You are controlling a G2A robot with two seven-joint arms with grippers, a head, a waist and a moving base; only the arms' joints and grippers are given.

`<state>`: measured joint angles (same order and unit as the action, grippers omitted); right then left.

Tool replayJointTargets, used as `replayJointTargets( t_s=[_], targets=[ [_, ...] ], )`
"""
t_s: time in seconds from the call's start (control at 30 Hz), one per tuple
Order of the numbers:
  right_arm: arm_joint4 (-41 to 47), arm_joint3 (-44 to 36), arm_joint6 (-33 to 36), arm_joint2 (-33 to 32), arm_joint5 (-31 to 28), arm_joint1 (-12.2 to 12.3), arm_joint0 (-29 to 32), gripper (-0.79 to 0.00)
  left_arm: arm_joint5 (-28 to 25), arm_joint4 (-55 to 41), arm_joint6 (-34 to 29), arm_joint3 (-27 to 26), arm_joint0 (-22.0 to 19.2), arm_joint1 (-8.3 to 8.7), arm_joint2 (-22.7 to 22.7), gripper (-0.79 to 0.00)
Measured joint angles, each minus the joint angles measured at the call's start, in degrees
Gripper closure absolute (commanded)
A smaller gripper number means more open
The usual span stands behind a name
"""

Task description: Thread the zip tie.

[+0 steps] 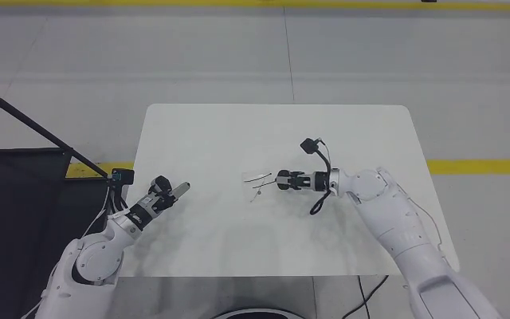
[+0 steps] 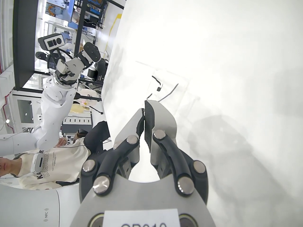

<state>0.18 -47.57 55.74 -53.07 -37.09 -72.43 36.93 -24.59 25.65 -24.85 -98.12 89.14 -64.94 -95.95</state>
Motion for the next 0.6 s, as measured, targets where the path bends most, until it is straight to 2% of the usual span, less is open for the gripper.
replayJointTargets(
  t_s=[0.13,0.23,0.33,0.47,0.6],
  targets=[
    [0.22,-3.79,1.1,-2.82,-3.13,1.51,2.35,0.0,-0.4,-0.03,0.26,-0.16,0.07,-0.01,0.33,-0.785],
    [0.45,-8.51,2.96,-5.23,-4.42,2.88,4.9,0.0,-3.12,-0.85,-0.78,0.27,-0.26,0.12,0.93,-0.785],
    [1.72,-14.0,5.9,-7.28,-5.08,4.14,7.69,0.0,-7.95,-3.96,-4.47,1.5,-1.56,0.43,1.74,-0.785],
    [4.81,-22.26,8.99,-7.34,-2.49,5.96,10.44,0.0,-14.55,-9.26,-11.13,4.28,-4.72,1.03,2.85,-0.785],
    [7.24,-27.18,10.72,-5.86,-0.74,7.9,11.15,0.0,-18.12,-15.25,-17.89,6.6,-8.12,1.53,5.09,-0.785]
  ],
)
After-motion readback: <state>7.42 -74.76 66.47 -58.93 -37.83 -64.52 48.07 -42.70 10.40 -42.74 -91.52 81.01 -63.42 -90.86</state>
